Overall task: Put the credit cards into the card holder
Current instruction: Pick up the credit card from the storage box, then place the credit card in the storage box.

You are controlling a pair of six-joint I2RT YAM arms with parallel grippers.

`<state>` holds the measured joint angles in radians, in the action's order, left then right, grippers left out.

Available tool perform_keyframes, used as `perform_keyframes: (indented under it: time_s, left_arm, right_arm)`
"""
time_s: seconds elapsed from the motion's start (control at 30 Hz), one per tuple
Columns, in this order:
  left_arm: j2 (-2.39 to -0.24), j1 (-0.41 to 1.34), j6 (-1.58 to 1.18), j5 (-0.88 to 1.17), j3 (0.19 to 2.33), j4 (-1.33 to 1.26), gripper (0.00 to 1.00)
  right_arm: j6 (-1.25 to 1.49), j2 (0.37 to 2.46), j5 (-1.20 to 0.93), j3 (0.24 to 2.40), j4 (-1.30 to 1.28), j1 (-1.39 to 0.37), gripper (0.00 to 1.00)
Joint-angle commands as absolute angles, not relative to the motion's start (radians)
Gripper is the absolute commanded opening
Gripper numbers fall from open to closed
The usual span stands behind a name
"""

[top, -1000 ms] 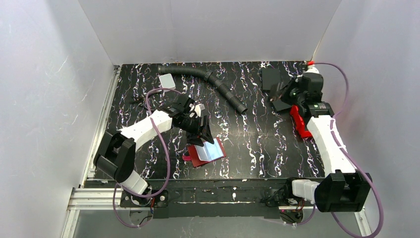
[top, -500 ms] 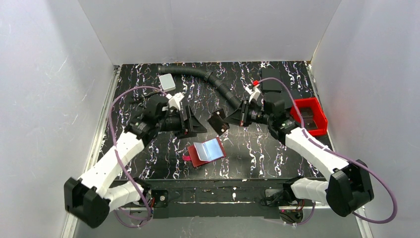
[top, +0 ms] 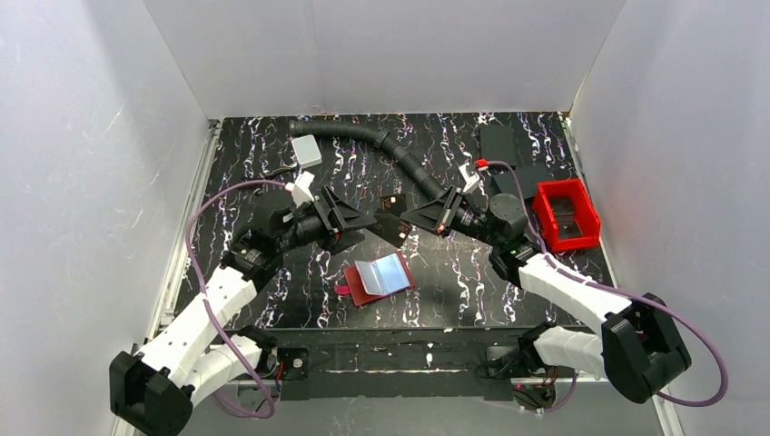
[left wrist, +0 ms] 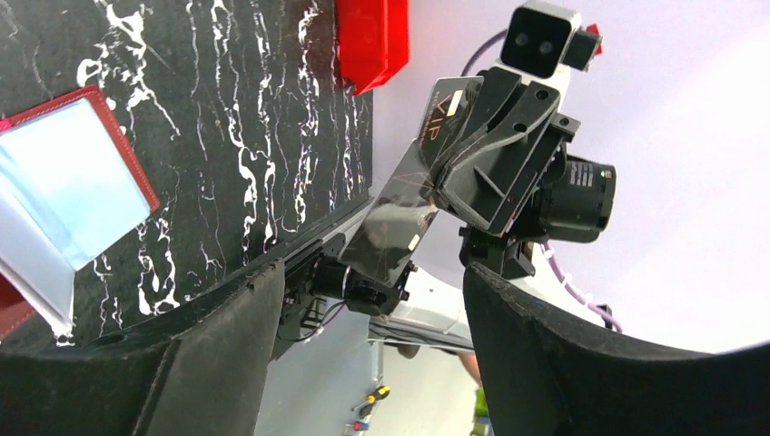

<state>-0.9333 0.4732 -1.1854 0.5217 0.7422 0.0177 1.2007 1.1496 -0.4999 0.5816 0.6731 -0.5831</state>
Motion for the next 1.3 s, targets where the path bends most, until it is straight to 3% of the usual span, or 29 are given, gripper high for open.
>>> perform_keyframes:
  time_s: [0.0, 0.37, 0.67, 0.77, 0.83, 0.93, 1.1, 1.2, 1.27]
  left_arm:
    - [-0.923, 0.474, -1.243, 0.466, 0.724, 0.063, 0.70]
    - [-1.049, 0.483, -1.291, 0.531, 0.785, -0.067, 0.50]
    - [-1.023, 0.485, -1.274, 0.473, 0.795, -0.084, 0.18]
    - [-1.030, 0.485, -1.262, 0.474, 0.794, -0.086, 0.02]
    - [-1.027, 0.485, -1.250, 0.464, 0.788, -0.086, 0.00]
    - [-1.020, 0.485, -1.227, 0.442, 0.783, -0.074, 0.00]
    - [-1.016, 0.485, -1.152, 0.423, 0.806, 0.008, 0.00]
    - [-1.043, 0.485, -1.075, 0.442, 0.863, 0.133, 0.00]
    - [-1.063, 0.485, -1.020, 0.461, 0.902, 0.205, 0.00]
  right_arm:
    - [1.263, 1.144, -0.418, 0.568, 0.676, -0.586, 0.01]
    - [1.307, 1.146, -0.415, 0.575, 0.688, -0.585, 0.01]
    - [1.341, 1.137, -0.403, 0.573, 0.687, -0.585, 0.01]
    - [1.336, 1.123, -0.385, 0.578, 0.665, -0.586, 0.01]
    - [1.320, 1.118, -0.382, 0.589, 0.649, -0.586, 0.01]
    - [1.212, 1.094, -0.360, 0.649, 0.451, -0.566, 0.01]
    - [0.803, 1.074, -0.217, 0.871, -0.129, -0.407, 0.01]
    - [0.557, 1.152, 0.209, 1.078, -0.566, -0.321, 0.01]
    - [0.459, 1.220, 0.572, 1.166, -0.725, -0.309, 0.01]
